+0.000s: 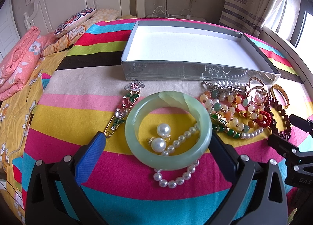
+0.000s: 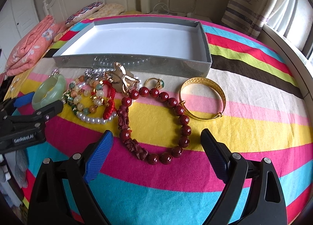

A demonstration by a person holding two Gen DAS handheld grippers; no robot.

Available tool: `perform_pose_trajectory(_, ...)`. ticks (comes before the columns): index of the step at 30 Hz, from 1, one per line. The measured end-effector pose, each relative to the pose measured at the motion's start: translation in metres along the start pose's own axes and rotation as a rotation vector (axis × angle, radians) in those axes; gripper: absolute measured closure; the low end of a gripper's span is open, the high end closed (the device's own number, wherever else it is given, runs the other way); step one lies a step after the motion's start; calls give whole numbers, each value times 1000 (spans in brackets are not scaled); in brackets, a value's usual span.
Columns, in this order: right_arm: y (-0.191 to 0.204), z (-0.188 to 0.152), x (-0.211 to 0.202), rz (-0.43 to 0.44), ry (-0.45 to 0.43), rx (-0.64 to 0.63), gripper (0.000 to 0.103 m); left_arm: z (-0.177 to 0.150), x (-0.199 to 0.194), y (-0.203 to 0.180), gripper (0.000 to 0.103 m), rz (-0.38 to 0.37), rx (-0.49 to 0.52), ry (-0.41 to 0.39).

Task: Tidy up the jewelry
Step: 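Close the right tool on the dark red bead bracelet while the left tool reaches for the jade bangle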

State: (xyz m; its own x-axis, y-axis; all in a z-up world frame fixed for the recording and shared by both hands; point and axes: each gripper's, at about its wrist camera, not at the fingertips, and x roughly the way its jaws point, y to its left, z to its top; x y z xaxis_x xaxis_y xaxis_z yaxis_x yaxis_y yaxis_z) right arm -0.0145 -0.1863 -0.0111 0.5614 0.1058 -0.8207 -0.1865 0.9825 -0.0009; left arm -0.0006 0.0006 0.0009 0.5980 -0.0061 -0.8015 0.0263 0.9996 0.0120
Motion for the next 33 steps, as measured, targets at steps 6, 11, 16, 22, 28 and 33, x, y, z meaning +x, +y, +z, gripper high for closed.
perform_pose_trajectory(6, 1, -8, -16, 114, -60, -53, 16, -10, -7, 12, 3, -42, -4, -2)
perform_pose_trajectory(11, 16, -15, -31, 152, -158, -145, 29, -23, -24, 35, 11, -168, -114, -59)
perform_pose_trajectory(16, 19, -8, -17, 198, -77, -168, 51, -29, -38, 34, 23, -206, -94, -127)
perform_pose_trajectory(22, 15, -6, -13, 155, -66, -193, 78, -35, -50, 8, 33, -169, 34, -182)
perform_pose_trajectory(28, 6, -13, -18, 155, -82, -209, 90, -34, -50, 2, 39, -208, 107, -170)
perform_pose_trajectory(33, -6, -14, -27, 192, -130, -148, 90, -33, -49, -5, 39, -167, 204, -153)
